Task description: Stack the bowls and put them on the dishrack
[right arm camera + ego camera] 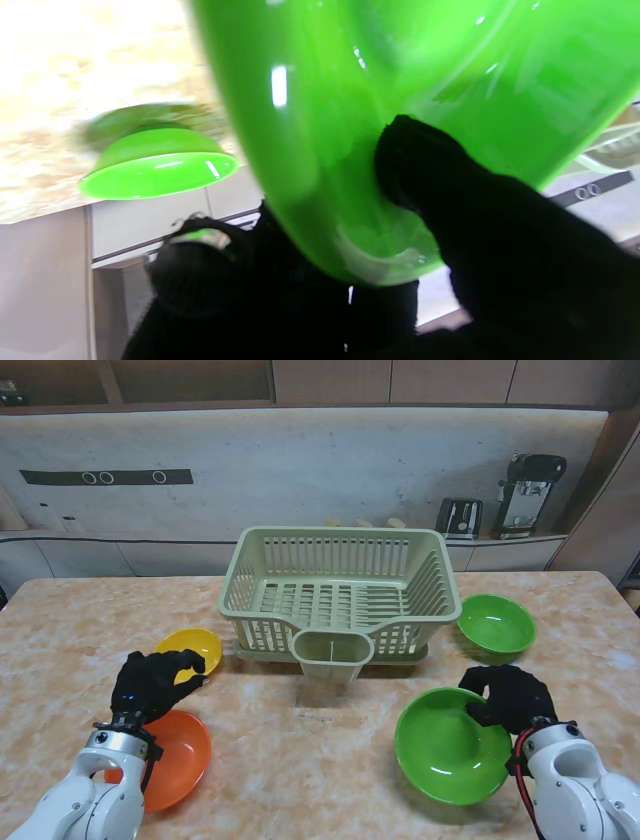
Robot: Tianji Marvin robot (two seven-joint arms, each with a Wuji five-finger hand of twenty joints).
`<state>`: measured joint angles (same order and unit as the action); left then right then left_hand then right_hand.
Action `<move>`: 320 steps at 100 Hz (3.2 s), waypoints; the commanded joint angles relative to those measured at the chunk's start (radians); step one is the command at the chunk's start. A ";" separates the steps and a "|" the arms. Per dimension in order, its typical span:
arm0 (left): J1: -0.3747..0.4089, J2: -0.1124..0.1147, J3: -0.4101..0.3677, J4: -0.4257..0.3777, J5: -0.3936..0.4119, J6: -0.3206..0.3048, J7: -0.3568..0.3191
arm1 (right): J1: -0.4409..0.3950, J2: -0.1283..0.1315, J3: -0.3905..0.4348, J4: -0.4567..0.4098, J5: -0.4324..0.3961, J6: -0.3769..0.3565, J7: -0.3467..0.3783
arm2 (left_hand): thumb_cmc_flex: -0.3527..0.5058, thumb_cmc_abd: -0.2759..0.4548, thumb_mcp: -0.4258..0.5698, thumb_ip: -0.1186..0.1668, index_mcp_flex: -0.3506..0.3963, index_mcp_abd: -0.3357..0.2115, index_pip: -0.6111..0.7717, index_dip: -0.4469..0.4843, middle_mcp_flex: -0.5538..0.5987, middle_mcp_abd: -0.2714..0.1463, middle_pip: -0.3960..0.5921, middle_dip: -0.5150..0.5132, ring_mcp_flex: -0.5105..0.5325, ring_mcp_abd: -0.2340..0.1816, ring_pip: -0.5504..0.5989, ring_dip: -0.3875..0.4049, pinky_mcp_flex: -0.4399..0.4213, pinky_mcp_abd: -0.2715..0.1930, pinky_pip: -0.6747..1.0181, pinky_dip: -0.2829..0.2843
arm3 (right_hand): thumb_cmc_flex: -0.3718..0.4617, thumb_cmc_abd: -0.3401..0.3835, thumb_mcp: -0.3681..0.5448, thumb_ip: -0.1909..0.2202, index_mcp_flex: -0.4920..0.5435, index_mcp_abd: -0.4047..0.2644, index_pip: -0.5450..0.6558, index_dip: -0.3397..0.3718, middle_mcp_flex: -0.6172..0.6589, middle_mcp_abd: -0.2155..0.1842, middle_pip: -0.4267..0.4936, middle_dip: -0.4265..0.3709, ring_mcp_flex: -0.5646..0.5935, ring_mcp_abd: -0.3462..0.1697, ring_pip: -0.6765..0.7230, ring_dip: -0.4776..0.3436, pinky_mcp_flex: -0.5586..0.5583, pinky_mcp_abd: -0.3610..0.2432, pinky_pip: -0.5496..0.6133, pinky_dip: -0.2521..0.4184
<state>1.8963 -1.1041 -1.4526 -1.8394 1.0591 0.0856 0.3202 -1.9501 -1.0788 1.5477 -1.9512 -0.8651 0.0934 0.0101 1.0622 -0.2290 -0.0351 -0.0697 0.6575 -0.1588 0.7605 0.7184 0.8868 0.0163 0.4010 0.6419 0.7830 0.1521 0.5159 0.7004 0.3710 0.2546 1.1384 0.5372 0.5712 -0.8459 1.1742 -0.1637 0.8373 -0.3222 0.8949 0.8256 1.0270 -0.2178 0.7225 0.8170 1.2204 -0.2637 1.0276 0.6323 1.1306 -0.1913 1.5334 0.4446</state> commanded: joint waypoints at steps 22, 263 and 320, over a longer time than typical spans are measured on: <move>0.008 -0.003 -0.001 -0.009 -0.002 0.004 -0.011 | 0.038 -0.012 -0.116 0.000 0.035 -0.012 0.006 | 0.011 0.039 -0.007 -0.023 0.013 -0.008 0.008 -0.013 -0.014 0.004 -0.004 -0.010 -0.009 0.012 0.008 0.011 -0.014 0.015 -0.003 0.007 | 0.167 0.138 0.128 0.043 0.139 -0.092 0.050 0.023 0.037 0.031 0.010 -0.063 0.116 -0.088 -0.009 0.014 0.017 -0.159 0.075 0.012; 0.022 -0.006 -0.012 -0.018 -0.002 0.003 0.003 | 0.352 -0.020 -0.551 0.298 0.300 0.146 0.067 | 0.008 0.042 -0.007 -0.023 0.015 -0.008 0.004 -0.011 -0.013 0.004 -0.006 -0.010 -0.009 0.012 0.008 0.012 -0.015 0.017 -0.005 0.007 | -0.353 0.469 -0.396 0.177 -0.229 0.178 -0.257 -0.271 -0.417 0.151 -0.062 -0.396 -0.383 0.264 -0.441 -0.284 -0.362 0.379 -0.304 -0.314; 0.022 -0.005 -0.011 -0.017 -0.003 0.002 0.001 | 0.257 -0.008 -0.443 0.210 0.203 0.123 0.066 | 0.008 0.042 -0.007 -0.023 0.013 -0.006 0.003 -0.012 -0.013 0.005 -0.006 -0.010 -0.009 0.013 0.007 0.011 -0.016 0.017 -0.005 0.007 | -0.395 0.518 -0.484 0.195 -0.235 0.148 -0.328 -0.282 -0.423 0.131 -0.153 -0.455 -0.488 0.305 -0.537 -0.313 -0.591 0.464 -0.367 -0.203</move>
<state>1.9115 -1.1067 -1.4635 -1.8490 1.0570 0.0872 0.3331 -1.6693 -1.0876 1.0951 -1.7221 -0.6532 0.2164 0.0700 1.0622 -0.2290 -0.0351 -0.0696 0.6575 -0.1588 0.7605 0.7182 0.8868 0.0163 0.4010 0.6419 0.7830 0.1526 0.5159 0.7005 0.3704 0.2551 1.1382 0.5372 0.1942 -0.3655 0.7127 0.0021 0.5914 -0.1474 0.5725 0.5415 0.6091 -0.0685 0.5842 0.3846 0.7408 0.0458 0.5019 0.3381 0.5508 0.2548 1.1692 0.2166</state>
